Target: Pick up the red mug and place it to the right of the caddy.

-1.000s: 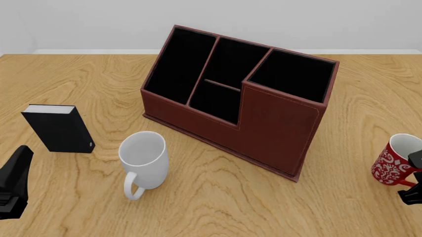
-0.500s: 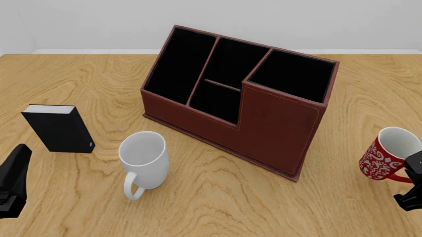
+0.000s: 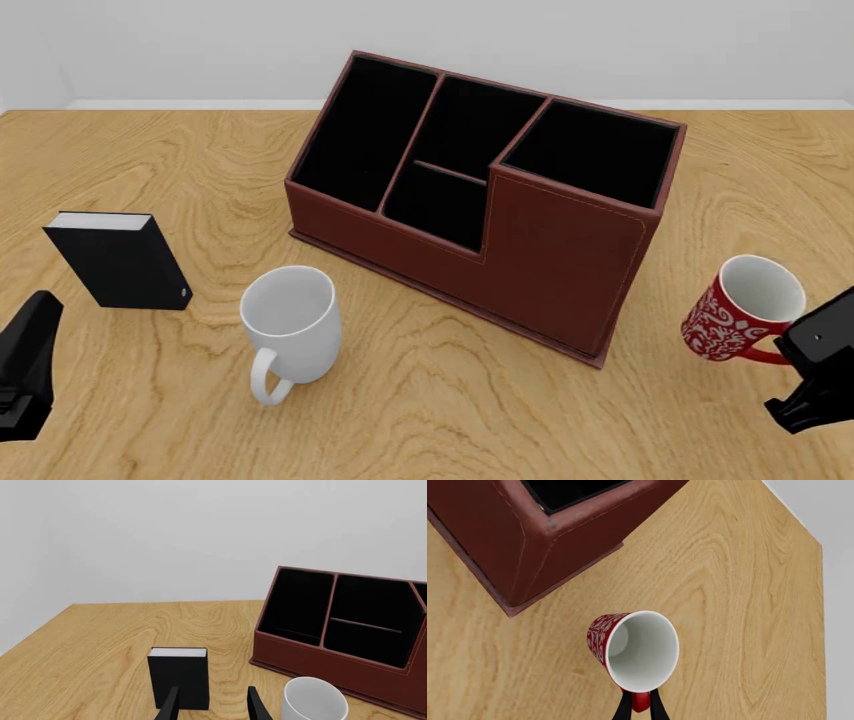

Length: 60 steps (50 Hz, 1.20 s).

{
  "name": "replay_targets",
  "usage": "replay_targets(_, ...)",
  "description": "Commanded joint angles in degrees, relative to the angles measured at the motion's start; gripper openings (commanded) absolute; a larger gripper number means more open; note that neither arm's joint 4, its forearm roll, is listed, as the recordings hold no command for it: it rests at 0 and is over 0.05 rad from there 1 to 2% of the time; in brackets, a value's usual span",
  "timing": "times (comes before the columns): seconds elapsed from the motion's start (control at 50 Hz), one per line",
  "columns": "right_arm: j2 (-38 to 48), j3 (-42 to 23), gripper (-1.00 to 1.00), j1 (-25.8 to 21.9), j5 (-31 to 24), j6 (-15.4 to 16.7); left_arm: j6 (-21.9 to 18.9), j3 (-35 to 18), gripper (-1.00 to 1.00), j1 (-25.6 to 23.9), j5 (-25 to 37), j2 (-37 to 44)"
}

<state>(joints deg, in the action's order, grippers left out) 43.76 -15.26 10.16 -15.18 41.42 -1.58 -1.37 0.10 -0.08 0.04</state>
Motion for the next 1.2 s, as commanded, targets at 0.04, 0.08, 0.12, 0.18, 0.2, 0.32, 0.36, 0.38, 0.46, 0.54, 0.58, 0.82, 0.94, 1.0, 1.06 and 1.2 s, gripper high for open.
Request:
replay_targets(0.04, 1.34, -0.12, -1.00, -4.63, 2.10, -2.06, -0.09, -0.21, 1.00, -0.01, 0.13, 0.03)
replay_targets(0.08, 1.79, -0.14, -1.00, -5.36, 2.43, -2.33, -0.01, -0.20, 1.00, 0.05, 0.15, 0.04)
replay_targets(0.12, 2.03, -0.27, -1.00, -6.09, 2.46, -2.74, -0.09, 0.14, 1.00, 0.02, -0.14, -0.02)
replay_targets(0.18, 2.83, -0.16, -1.00, -6.90, 3.16, -2.94, -0.04, 0.13, 1.00, 0.04, -0.16, -0.02)
replay_targets(0.2, 3.23, -0.13, -1.00, -6.93, 3.58, -2.87, 0.01, 0.29, 1.00, 0.07, -0.31, -0.02)
replay_targets(0.32, 4.63, -0.10, -1.00, -8.18, 4.68, -3.12, 0.07, -0.04, 1.00, 0.15, -0.05, -0.02)
replay_targets(0.36, 5.10, -0.20, -1.00, -8.34, 4.99, -3.16, 0.08, -0.18, 1.00, 0.18, 0.08, 0.04)
replay_targets(0.38, 5.24, -0.18, -1.00, -8.67, 5.07, -3.27, 0.11, 0.05, 1.00, 0.19, -0.11, -0.02)
replay_targets(0.46, 5.75, 0.24, -1.00, -9.12, 5.71, -3.21, 0.08, -0.26, 1.00, 0.16, 0.11, 0.04)
replay_targets(0.54, 5.76, 0.60, -1.00, -9.21, 5.80, -3.00, 0.18, -0.01, 1.00, 0.22, -0.10, -0.02)
replay_targets(0.58, 5.51, 0.25, -1.00, -9.24, 5.24, -3.25, 0.12, -0.36, 1.00, 0.19, 0.19, 0.03)
replay_targets(0.82, 7.53, 1.18, -1.00, -9.52, 7.54, -3.36, 0.08, 0.01, 1.00, 0.19, -0.12, -0.02)
replay_targets(0.94, 7.63, 1.53, -1.00, -9.70, 7.81, -3.41, -0.03, -0.22, 1.00, 0.11, 0.07, 0.04)
replay_targets(1.0, 7.59, 1.64, -1.00, -9.54, 7.90, -3.47, -0.05, 0.14, 1.00, 0.10, -0.22, -0.02)
replay_targets(1.06, 7.81, 1.86, -1.00, -9.36, 8.26, -3.33, -0.05, -0.21, 1.00, 0.08, 0.08, 0.03)
replay_targets(1.2, 8.15, 2.19, -1.00, -9.52, 8.69, -3.52, -0.11, -0.07, 1.00, 0.02, -0.07, 0.04)
